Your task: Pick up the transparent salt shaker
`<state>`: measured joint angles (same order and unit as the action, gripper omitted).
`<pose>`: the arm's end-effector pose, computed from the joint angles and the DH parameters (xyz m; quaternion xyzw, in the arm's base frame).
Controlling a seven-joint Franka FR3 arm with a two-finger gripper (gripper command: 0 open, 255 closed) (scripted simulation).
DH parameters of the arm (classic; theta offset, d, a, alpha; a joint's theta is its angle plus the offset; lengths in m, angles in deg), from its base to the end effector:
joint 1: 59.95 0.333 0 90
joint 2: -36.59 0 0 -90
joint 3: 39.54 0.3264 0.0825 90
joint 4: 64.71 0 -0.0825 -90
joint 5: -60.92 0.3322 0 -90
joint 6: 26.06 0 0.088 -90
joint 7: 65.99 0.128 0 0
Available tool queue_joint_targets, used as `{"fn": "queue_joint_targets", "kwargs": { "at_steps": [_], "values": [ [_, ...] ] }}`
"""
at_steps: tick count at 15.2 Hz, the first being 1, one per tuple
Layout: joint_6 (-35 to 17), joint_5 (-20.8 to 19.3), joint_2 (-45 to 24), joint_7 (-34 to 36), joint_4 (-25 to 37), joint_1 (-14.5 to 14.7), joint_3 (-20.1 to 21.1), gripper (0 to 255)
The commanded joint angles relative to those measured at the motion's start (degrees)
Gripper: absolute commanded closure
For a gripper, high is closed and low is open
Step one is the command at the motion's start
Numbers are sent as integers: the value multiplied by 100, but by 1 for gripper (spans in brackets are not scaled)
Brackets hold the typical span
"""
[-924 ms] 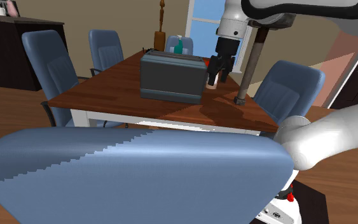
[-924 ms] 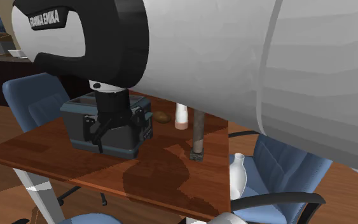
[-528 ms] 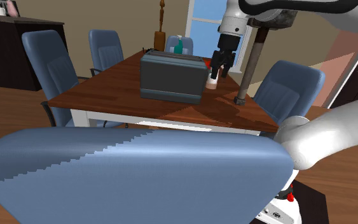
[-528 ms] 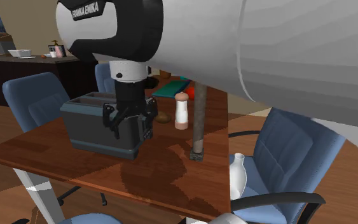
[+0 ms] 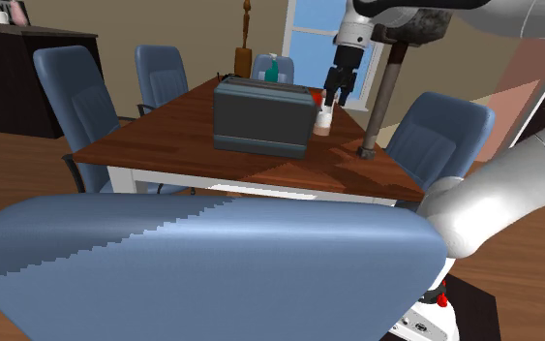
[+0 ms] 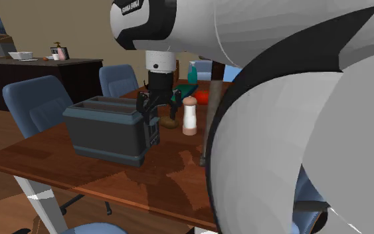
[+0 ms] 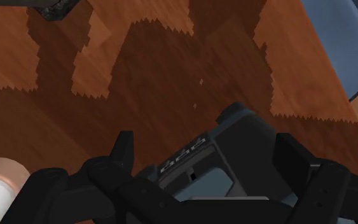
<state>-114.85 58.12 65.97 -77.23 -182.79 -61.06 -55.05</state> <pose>0.3127 -0.1268 0.6117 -0.9987 0.0301 -0.0024 0.0419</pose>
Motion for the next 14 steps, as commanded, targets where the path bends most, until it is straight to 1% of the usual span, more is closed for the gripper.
{"fn": "queue_joint_targets", "kwargs": {
  "at_steps": [1, 5, 8, 11, 14],
  "values": [
    [81, 2, -347, -328, 401, -9, -248, 0],
    [237, 125, -1117, -1003, 1243, -31, -755, 0],
    [412, 334, -1790, -1546, 1980, -79, -1139, 0],
    [665, 671, -2570, -2126, 2837, -209, -1511, 0],
    [1038, 1155, -3481, -2719, 3868, -500, -1830, 0]
  ]
}}
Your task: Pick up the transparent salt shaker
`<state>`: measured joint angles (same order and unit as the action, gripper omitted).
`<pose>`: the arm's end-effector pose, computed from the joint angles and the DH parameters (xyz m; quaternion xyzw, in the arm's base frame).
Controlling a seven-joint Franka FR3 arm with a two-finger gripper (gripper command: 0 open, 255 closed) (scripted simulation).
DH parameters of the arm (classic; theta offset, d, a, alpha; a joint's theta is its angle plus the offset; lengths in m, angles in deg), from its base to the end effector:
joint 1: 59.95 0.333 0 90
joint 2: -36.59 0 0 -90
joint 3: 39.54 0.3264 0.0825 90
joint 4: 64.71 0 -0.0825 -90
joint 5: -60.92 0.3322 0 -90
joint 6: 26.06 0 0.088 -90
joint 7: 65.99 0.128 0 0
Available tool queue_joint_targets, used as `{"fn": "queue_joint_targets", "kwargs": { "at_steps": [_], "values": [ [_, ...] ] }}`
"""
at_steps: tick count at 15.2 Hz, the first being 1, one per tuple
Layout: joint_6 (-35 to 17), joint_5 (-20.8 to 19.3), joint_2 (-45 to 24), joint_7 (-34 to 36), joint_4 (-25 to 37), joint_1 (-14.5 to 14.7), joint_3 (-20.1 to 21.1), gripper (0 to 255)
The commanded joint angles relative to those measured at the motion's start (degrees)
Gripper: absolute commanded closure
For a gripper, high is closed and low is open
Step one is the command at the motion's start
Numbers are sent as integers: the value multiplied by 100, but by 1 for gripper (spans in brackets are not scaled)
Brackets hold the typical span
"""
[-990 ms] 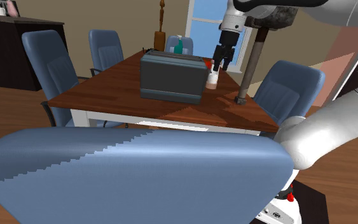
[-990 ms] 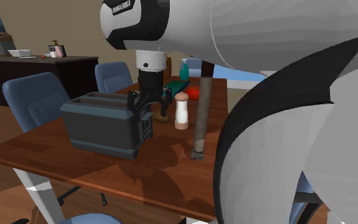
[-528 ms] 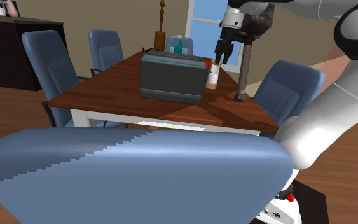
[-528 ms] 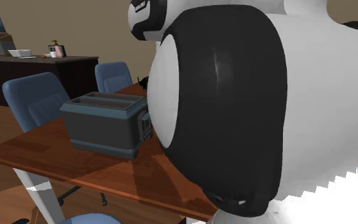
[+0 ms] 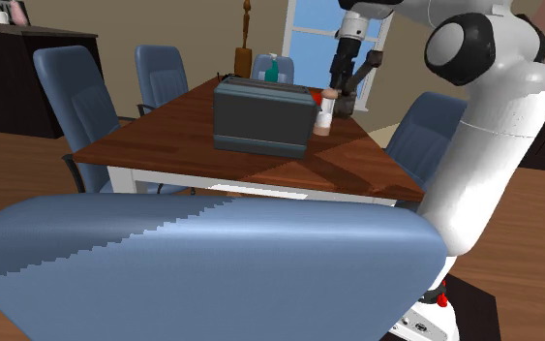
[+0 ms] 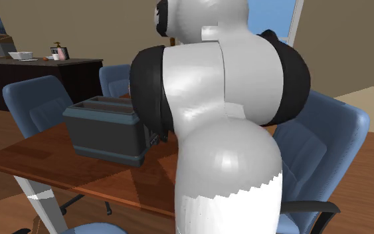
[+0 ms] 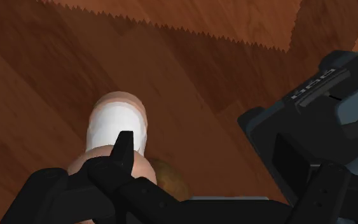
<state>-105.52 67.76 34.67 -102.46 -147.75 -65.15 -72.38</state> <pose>0.4003 -0.2846 0.6353 -0.9977 0.0057 0.0058 0.0672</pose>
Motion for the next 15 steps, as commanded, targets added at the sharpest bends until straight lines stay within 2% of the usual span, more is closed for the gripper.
{"fn": "queue_joint_targets", "kwargs": {
  "at_steps": [1, 4, 5, 12, 14, 15],
  "values": [
    [266, 387, -687, -385, 763, -239, -181, 0],
    [906, 1064, -1816, -862, 2250, -930, -296, 0],
    [1015, 1161, -1985, -905, 2501, -1067, -275, 0],
    [173, 872, -1554, -916, 1273, -715, -271, 0],
    [173, 871, -1553, -916, 1272, -715, -270, 0],
    [167, 867, -1545, -913, 1260, -709, -270, 255]
  ]
}}
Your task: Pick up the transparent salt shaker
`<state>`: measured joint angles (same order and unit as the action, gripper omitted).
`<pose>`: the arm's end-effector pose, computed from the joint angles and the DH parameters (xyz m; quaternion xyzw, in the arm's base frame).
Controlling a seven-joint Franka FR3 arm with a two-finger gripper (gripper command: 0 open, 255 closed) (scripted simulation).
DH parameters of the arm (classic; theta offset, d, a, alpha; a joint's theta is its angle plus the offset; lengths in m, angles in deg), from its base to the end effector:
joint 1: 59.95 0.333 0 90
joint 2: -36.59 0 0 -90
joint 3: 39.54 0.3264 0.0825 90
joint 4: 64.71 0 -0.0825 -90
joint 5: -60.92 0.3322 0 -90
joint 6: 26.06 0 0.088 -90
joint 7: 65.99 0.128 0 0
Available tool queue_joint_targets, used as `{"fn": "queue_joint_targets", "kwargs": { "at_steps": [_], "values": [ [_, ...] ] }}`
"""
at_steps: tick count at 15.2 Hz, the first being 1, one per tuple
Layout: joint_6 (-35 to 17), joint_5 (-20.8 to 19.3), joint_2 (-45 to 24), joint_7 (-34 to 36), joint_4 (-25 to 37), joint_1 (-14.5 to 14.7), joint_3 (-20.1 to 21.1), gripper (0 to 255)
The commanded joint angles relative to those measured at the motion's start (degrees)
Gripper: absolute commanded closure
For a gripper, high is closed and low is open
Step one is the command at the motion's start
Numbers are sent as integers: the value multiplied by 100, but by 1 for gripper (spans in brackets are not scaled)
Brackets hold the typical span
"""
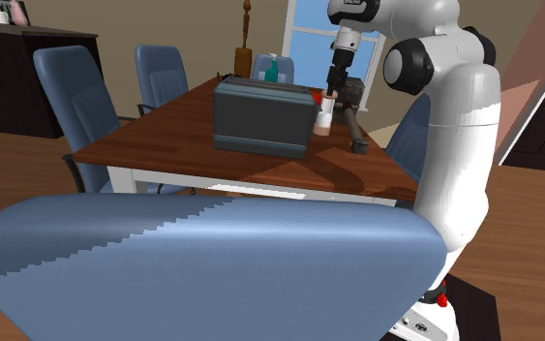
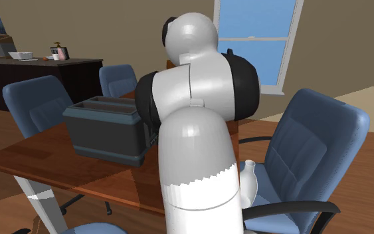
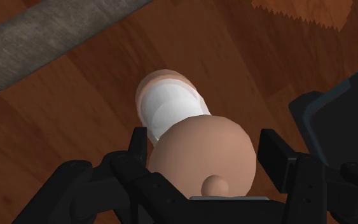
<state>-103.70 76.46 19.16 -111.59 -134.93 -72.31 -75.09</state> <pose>0.4437 -0.3444 0.5991 -0.9970 -0.0065 0.0089 0.0765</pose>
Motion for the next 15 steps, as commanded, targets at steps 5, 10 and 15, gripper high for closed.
{"fn": "queue_joint_targets", "kwargs": {
  "at_steps": [5, 10, 15],
  "values": [
    [-15, -3, 5, -2, -21, 5, 1, 255],
    [91, 29, -46, -2, 130, -34, -1, 255],
    [639, 210, -320, 5, 923, -263, 3, 255]
  ]
}}
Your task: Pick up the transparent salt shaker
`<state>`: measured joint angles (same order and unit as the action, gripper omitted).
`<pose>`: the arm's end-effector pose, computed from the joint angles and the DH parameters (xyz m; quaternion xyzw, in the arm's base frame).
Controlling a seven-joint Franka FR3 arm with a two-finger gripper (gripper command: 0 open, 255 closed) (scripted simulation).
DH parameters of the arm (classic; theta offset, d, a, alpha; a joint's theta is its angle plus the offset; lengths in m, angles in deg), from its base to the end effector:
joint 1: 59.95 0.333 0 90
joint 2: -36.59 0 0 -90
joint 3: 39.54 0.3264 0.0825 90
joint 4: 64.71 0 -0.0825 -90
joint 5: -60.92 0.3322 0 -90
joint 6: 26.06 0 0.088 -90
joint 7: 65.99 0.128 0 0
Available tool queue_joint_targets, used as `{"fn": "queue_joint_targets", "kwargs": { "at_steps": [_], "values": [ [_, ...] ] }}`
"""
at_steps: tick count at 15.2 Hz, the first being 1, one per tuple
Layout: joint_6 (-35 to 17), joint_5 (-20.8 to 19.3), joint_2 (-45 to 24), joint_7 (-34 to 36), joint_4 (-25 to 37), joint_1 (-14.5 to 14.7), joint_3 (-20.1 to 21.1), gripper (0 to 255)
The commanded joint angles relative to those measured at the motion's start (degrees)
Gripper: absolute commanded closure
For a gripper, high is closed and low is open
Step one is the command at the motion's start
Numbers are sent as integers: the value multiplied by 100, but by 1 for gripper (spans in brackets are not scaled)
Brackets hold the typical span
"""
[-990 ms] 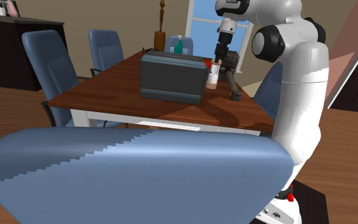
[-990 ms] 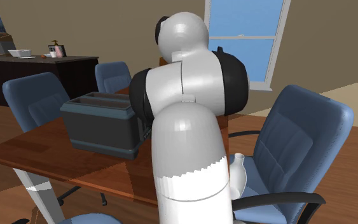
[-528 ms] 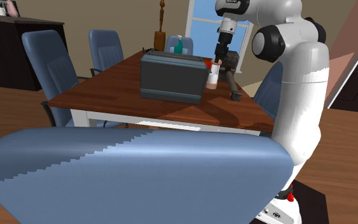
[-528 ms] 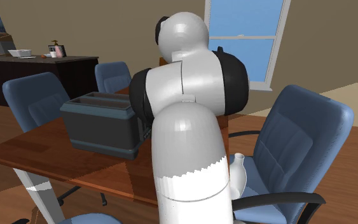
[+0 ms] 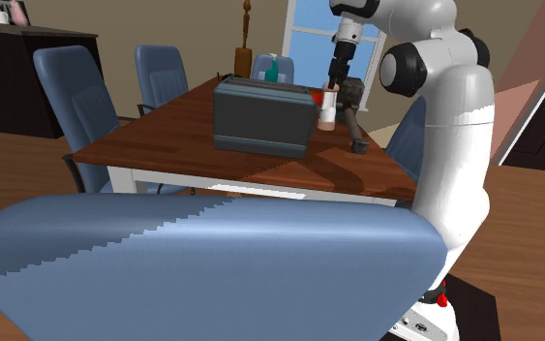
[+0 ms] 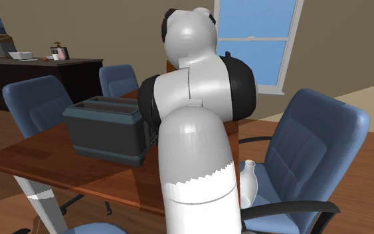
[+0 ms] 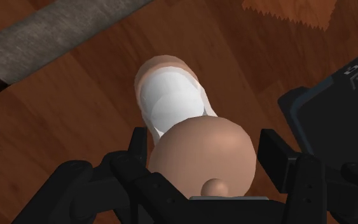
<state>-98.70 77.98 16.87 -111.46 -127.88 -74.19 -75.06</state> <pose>0.4449 -0.3440 0.6198 -0.9970 -0.0066 0.0088 0.0766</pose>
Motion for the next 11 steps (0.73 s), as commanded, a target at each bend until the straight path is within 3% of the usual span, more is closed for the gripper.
{"fn": "queue_joint_targets", "kwargs": {
  "at_steps": [1, 6, 9, 11],
  "values": [
    [260, 104, -160, -5, 403, -134, 4, 255],
    [975, 435, -634, 43, 1580, -573, 59, 255],
    [1679, 848, -1230, 187, 2931, -1170, 215, 255],
    [1743, 878, -1292, 212, 3071, -1243, 259, 255]
  ]
}}
